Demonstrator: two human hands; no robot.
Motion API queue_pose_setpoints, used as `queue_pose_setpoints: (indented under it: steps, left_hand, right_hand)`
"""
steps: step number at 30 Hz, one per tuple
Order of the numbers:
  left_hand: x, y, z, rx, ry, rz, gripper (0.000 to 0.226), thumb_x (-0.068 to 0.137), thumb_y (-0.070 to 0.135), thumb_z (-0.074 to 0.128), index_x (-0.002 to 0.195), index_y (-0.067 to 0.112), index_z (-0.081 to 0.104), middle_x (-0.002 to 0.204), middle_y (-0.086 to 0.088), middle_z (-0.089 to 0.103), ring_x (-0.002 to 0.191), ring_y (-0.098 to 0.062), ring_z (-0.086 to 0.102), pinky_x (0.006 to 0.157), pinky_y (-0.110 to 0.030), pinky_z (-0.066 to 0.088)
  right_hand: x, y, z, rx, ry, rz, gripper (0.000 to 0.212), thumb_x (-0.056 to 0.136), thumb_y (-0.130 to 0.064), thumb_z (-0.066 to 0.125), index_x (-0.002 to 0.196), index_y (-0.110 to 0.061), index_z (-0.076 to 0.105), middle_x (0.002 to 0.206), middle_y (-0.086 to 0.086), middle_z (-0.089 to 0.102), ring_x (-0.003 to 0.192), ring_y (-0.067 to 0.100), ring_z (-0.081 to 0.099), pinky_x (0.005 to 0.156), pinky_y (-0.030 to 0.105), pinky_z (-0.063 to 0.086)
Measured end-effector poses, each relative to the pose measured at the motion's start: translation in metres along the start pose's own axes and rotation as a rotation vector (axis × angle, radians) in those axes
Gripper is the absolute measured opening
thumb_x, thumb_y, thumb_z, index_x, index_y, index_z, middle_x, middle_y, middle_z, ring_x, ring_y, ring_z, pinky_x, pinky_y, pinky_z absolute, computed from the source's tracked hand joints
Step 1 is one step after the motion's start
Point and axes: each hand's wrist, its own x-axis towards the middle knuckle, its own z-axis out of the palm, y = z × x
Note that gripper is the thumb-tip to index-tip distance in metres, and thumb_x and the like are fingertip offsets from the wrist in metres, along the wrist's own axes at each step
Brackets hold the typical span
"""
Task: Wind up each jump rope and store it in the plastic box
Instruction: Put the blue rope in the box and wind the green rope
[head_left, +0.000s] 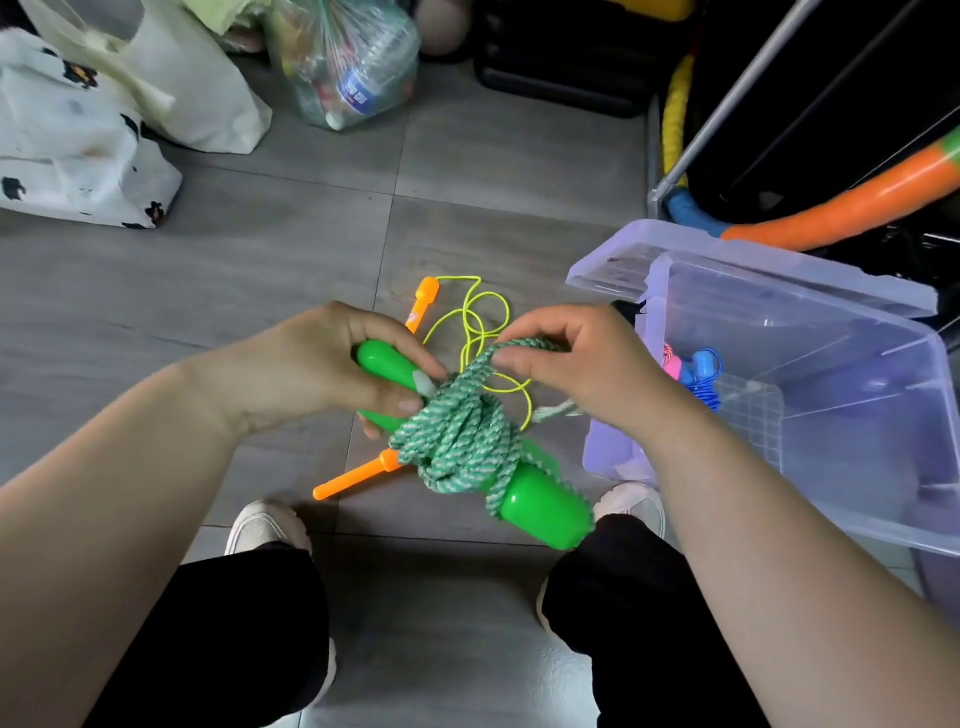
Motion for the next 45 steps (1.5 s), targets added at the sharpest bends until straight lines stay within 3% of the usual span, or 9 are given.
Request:
queue_pose_setpoints:
  steps: [6, 10, 14, 22, 31, 37, 40, 42, 45]
  left_hand:
    - [0.003, 0.000, 0.004, -0.587, 0.057, 0.133, 0.051, 0.015, 0.035, 0.091, 0.061, 0.021, 0.075, 0.057, 0.004, 0.069, 0.045, -0.007, 0.062, 0.040, -0.016, 0.050]
    - [0.012, 0.006, 0.013, -0.826, 0.307, 0.115, 0.023, 0.047, 0.016, 0.078, 0.068, 0.016, 0.071, 0.053, 0.007, 0.067, 0.044, -0.003, 0.061, 0.037, -0.012, 0.047]
    - [0.021, 0.006, 0.016, -0.810, 0.553, 0.032, 0.018, 0.089, 0.007, 0.046, 0.078, 0.015, 0.057, 0.049, 0.010, 0.065, 0.045, -0.001, 0.062, 0.040, -0.012, 0.048]
    - [0.018, -0.010, -0.009, -0.272, 0.902, 0.043, 0.017, 0.080, 0.003, 0.064, 0.075, 0.020, 0.060, 0.073, 0.001, 0.055, 0.055, -0.006, 0.060, 0.047, -0.015, 0.054]
    - [0.014, -0.014, -0.008, 0.332, 0.658, 0.002, 0.025, 0.072, 0.009, 0.073, 0.074, 0.030, 0.061, 0.067, 0.006, 0.059, 0.036, 0.003, 0.055, 0.046, 0.000, 0.041]
    - [0.008, -0.004, -0.003, 0.285, 0.408, -0.003, 0.038, 0.067, 0.001, 0.074, 0.057, 0.037, 0.069, 0.051, 0.010, 0.065, 0.037, -0.003, 0.058, 0.048, -0.003, 0.044]
    - [0.004, 0.000, -0.001, 0.168, 0.252, -0.002, 0.039, 0.064, -0.001, 0.076, 0.055, 0.037, 0.071, 0.054, 0.010, 0.067, 0.040, -0.005, 0.059, 0.045, -0.013, 0.049]
    - [0.002, 0.001, -0.002, 0.045, 0.139, 0.027, 0.026, 0.040, 0.024, 0.089, 0.057, 0.036, 0.072, 0.059, 0.007, 0.070, 0.044, -0.007, 0.061, 0.043, -0.017, 0.050]
    - [0.002, -0.003, -0.005, -0.070, 0.064, 0.081, 0.053, 0.014, 0.054, 0.085, 0.061, 0.031, 0.074, 0.063, 0.004, 0.071, 0.049, -0.008, 0.063, 0.044, -0.018, 0.050]
  right_hand:
    - [0.011, 0.012, 0.007, 0.333, 0.083, 0.154, 0.014, 0.078, -0.012, 0.062, 0.066, -0.006, 0.060, 0.052, 0.006, 0.048, 0.039, -0.001, 0.041, 0.043, 0.012, 0.033]
    - [0.009, 0.007, 0.031, 0.163, 0.136, 0.135, 0.045, 0.091, -0.012, 0.045, 0.047, -0.015, 0.039, 0.041, 0.004, 0.037, 0.028, 0.005, 0.031, 0.040, 0.016, 0.024]
    - [0.013, 0.008, 0.046, -0.046, 0.060, 0.180, 0.046, 0.093, -0.022, 0.043, 0.047, -0.023, 0.039, 0.037, -0.003, 0.042, 0.038, 0.007, 0.038, 0.051, 0.027, 0.029]
    - [0.003, -0.005, 0.047, -0.407, -0.113, 0.070, 0.019, 0.091, -0.030, 0.047, 0.089, -0.017, 0.061, 0.054, -0.006, 0.034, 0.070, 0.021, 0.037, 0.050, 0.026, 0.026]
    - [-0.003, -0.004, 0.018, -0.323, 0.012, -0.010, 0.015, 0.084, -0.024, 0.059, 0.095, -0.021, 0.068, 0.090, 0.000, 0.068, 0.082, 0.016, 0.055, 0.073, 0.029, 0.039]
    - [-0.005, -0.005, 0.005, -0.246, -0.003, -0.056, 0.012, 0.079, -0.020, 0.065, 0.090, -0.020, 0.070, 0.081, -0.014, 0.063, 0.083, 0.009, 0.056, 0.080, 0.027, 0.042]
    - [-0.005, -0.006, 0.000, -0.063, -0.044, -0.074, 0.019, 0.076, -0.013, 0.068, 0.074, -0.032, 0.067, 0.059, -0.026, 0.061, 0.066, -0.007, 0.054, 0.067, 0.008, 0.040]
    - [-0.004, -0.006, -0.003, 0.068, -0.067, -0.070, 0.028, 0.075, -0.009, 0.068, 0.068, -0.035, 0.062, 0.055, -0.031, 0.060, 0.059, -0.013, 0.054, 0.064, 0.002, 0.039]
    - [-0.002, -0.006, -0.003, 0.243, -0.094, -0.040, 0.026, 0.077, -0.002, 0.064, 0.069, -0.027, 0.063, 0.055, -0.024, 0.063, 0.057, -0.011, 0.054, 0.061, 0.002, 0.041]
